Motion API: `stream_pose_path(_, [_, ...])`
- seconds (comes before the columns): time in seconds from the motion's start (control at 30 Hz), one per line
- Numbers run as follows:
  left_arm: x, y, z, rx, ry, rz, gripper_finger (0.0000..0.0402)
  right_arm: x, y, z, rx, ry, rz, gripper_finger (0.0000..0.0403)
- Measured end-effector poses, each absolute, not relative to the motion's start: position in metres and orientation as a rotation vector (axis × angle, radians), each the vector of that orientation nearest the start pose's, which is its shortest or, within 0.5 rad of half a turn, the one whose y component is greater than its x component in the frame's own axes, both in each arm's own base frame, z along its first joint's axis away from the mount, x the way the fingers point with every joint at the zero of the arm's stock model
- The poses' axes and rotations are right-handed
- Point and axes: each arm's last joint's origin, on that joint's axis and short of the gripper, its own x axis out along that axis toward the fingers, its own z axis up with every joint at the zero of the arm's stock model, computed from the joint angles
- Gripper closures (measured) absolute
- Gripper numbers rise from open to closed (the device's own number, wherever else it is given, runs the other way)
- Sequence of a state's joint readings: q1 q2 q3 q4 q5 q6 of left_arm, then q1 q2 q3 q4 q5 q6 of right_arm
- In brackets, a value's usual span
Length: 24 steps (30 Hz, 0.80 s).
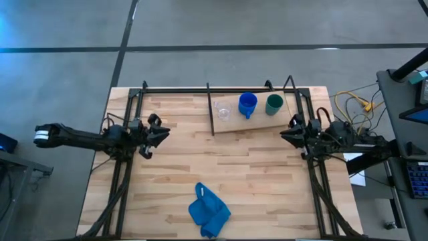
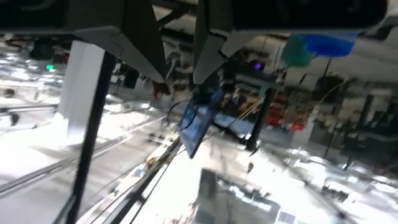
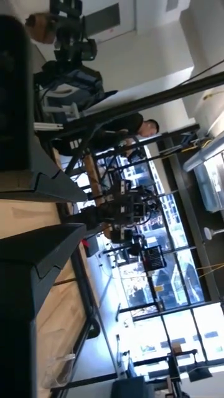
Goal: Stack small to large cups/mugs on shelf
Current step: Return to Home Position
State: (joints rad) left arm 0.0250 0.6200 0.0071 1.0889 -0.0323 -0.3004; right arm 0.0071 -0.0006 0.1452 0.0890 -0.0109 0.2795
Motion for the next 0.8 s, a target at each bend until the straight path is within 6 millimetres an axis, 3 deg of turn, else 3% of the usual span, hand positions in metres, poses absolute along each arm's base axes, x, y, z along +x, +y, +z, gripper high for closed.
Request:
stream_pose_path(0.3, [0.104, 0.0, 0.224, -0.256, -0.608, -0.144, 0.0337, 0.084, 0.002, 0.22, 0.272, -0.221, 0.08, 0.0342])
stream_pose_path(0.6, [0.096, 0.0, 0.208, -0.356, -0.43, -0.137, 0.0379, 0.084, 0.003, 0.22, 0.244, -0.213, 0.121, 0.0342])
stream_pose_path(0.8, [0.094, 0.0, 0.2, -0.361, -0.347, -0.12, 0.0387, 0.085, 0.003, 0.217, 0.23, -0.186, 0.116, 0.0342])
